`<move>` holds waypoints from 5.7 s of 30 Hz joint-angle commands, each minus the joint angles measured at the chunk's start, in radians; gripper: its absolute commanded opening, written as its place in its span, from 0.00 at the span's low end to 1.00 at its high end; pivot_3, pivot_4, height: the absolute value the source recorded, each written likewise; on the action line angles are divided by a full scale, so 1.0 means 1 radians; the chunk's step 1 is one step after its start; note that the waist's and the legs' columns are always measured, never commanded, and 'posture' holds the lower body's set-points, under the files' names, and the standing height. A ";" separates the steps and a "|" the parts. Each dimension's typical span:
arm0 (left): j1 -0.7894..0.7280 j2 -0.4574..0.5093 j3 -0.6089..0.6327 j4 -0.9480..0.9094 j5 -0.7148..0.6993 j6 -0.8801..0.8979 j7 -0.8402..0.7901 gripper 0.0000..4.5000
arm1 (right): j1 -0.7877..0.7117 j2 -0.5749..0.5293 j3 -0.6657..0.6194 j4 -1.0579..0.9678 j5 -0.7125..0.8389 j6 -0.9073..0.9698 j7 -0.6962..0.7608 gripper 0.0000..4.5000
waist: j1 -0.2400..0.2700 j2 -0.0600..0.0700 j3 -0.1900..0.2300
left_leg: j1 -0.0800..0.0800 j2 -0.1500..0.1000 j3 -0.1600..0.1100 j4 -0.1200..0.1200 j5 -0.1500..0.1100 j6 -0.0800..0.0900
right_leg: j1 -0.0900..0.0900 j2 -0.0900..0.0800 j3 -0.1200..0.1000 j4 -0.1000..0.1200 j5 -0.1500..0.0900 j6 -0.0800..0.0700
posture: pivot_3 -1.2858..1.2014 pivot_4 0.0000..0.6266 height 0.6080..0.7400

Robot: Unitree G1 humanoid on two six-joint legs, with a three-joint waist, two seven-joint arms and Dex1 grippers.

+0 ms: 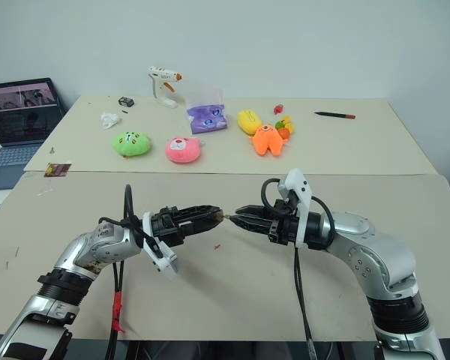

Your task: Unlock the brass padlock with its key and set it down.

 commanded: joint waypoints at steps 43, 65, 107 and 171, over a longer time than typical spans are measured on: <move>-0.097 -0.012 0.016 -0.071 0.227 0.028 0.292 0.18 | -0.103 0.038 -0.120 -0.023 0.505 0.273 -0.362 0.00 | 0.001 0.000 0.000 | 0.000 0.000 0.000 0.000 0.000 0.000 | 0.000 0.000 0.001 0.002 0.000 0.000 | 0.52 0.24 1.00; -0.056 0.008 -0.076 -0.014 -0.086 0.105 0.064 0.18 | -0.074 -0.088 -0.094 -0.072 0.309 0.126 -0.128 0.64 | 0.000 0.000 0.000 | 0.000 0.000 0.001 0.000 0.000 0.001 | 0.000 0.000 0.000 0.001 0.000 0.000 | 0.52 0.24 1.00; -0.050 -0.013 -0.072 -0.022 -0.103 0.108 0.023 0.18 | -0.130 0.059 0.029 -0.006 0.064 0.054 -0.092 0.02 | -0.001 0.000 0.000 | 0.000 0.000 0.001 0.000 0.000 0.000 | -0.001 0.000 0.000 0.001 0.000 0.000 | 0.52 0.24 1.00; -0.028 -0.004 -0.051 -0.037 -0.197 0.150 -0.036 0.99 | -0.124 0.030 0.081 -0.003 -0.002 0.066 -0.049 0.02 | -0.001 0.000 0.000 | 0.000 0.000 0.001 0.000 0.000 0.000 | -0.001 0.000 0.000 0.001 0.000 0.000 | 0.52 0.24 1.00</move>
